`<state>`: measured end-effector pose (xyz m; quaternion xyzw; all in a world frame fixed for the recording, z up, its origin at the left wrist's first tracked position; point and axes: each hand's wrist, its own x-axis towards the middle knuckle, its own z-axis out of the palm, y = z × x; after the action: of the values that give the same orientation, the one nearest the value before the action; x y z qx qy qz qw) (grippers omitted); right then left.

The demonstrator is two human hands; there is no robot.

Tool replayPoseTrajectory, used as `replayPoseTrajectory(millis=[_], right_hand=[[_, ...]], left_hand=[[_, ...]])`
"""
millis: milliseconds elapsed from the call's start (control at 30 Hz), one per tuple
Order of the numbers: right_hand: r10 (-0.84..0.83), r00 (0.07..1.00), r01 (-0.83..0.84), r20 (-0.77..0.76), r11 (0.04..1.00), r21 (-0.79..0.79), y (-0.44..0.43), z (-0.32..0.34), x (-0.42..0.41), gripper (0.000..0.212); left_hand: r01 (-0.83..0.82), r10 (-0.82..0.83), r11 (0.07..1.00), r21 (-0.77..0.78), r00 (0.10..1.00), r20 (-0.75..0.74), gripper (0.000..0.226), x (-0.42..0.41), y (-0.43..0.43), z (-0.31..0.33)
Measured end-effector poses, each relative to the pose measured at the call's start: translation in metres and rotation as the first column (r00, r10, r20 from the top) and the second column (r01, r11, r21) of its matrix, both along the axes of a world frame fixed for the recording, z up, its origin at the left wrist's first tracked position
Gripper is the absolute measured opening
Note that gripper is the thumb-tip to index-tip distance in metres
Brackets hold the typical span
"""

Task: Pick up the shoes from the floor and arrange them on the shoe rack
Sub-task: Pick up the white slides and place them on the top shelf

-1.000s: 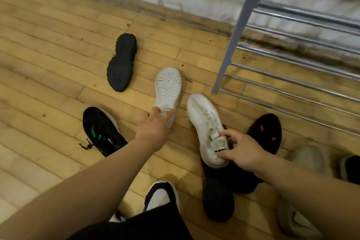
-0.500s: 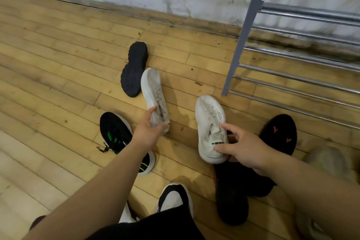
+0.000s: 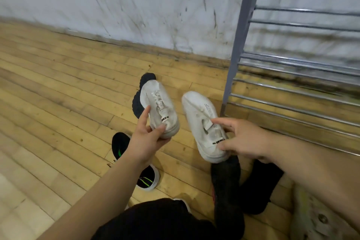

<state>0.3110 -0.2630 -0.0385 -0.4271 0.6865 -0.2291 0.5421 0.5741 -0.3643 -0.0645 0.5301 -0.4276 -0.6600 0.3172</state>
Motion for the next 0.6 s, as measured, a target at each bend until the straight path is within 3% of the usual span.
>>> replayPoseTrajectory(millis=[200,300,467,600], right_hand=[[0.11,0.957,-0.183,-0.269,0.948,-0.261,0.025,0.153,-0.022,0.081],[0.054,0.954,-0.17,-0.294,0.905,-0.389,0.057,0.216,-0.045,0.079],[-0.217,0.964,0.085,-0.157,0.803,-0.589,0.118,0.26,-0.089,0.078],[-0.428,0.903,0.289,-0.035,0.665,-0.689,0.137,0.27,-0.12,0.076]], left_hand=[[-0.007,-0.028,0.952,-0.305,0.994,-0.109,0.075,-0.027,0.024,0.147],[0.011,-0.082,0.893,-0.449,0.987,-0.139,0.069,-0.052,0.045,0.215],[0.063,-0.178,0.78,-0.622,0.976,-0.125,0.073,-0.108,0.074,0.295],[0.136,-0.257,0.747,-0.65,0.962,-0.093,0.072,-0.177,0.082,0.328]])
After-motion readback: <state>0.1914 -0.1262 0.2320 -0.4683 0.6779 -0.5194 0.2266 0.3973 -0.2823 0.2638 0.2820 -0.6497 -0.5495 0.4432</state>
